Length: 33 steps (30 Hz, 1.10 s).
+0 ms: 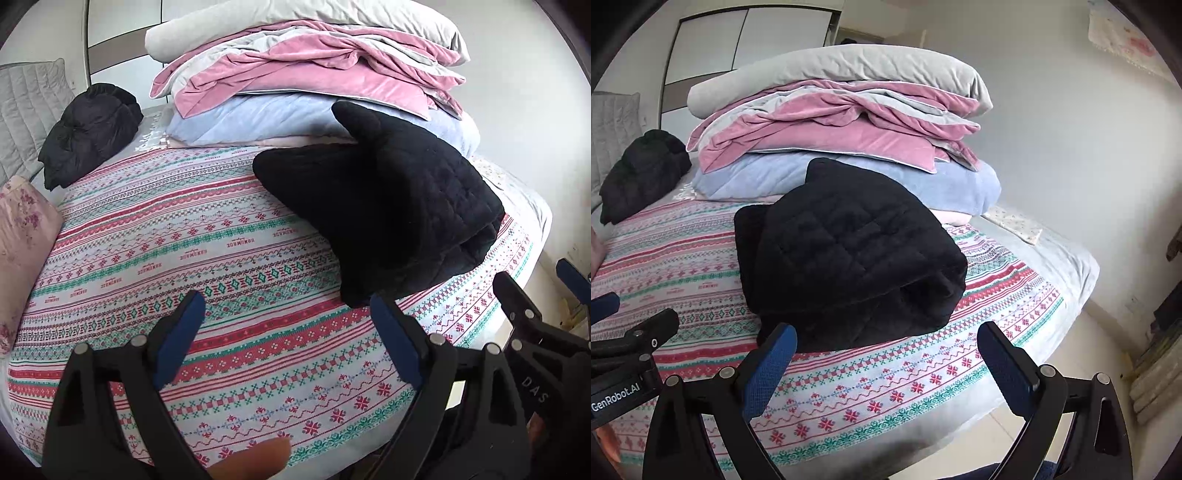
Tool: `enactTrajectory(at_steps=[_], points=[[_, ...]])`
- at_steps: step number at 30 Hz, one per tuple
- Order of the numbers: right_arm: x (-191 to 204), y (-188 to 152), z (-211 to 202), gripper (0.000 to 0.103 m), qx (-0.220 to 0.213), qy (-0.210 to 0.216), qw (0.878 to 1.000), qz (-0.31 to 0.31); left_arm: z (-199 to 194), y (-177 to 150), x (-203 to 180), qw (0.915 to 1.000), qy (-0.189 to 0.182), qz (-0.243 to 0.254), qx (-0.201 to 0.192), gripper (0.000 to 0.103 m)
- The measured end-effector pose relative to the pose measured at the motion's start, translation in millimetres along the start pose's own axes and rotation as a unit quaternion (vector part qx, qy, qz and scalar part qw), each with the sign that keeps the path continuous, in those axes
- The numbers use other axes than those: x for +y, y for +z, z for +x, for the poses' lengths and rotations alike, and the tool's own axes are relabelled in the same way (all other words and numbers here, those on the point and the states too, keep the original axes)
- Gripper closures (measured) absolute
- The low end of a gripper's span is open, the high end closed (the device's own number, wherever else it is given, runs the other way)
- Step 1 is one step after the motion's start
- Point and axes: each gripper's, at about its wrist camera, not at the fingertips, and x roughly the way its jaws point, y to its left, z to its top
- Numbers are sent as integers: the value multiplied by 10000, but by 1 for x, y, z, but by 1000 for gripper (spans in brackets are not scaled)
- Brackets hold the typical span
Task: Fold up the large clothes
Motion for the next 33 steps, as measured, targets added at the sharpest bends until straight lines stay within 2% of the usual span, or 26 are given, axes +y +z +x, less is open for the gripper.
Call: enactTrajectory(at_steps=[33], points=[[-3, 0, 7, 4, 141, 49, 9998, 129, -8, -2, -13, 9994, -110, 279, -163, 9]])
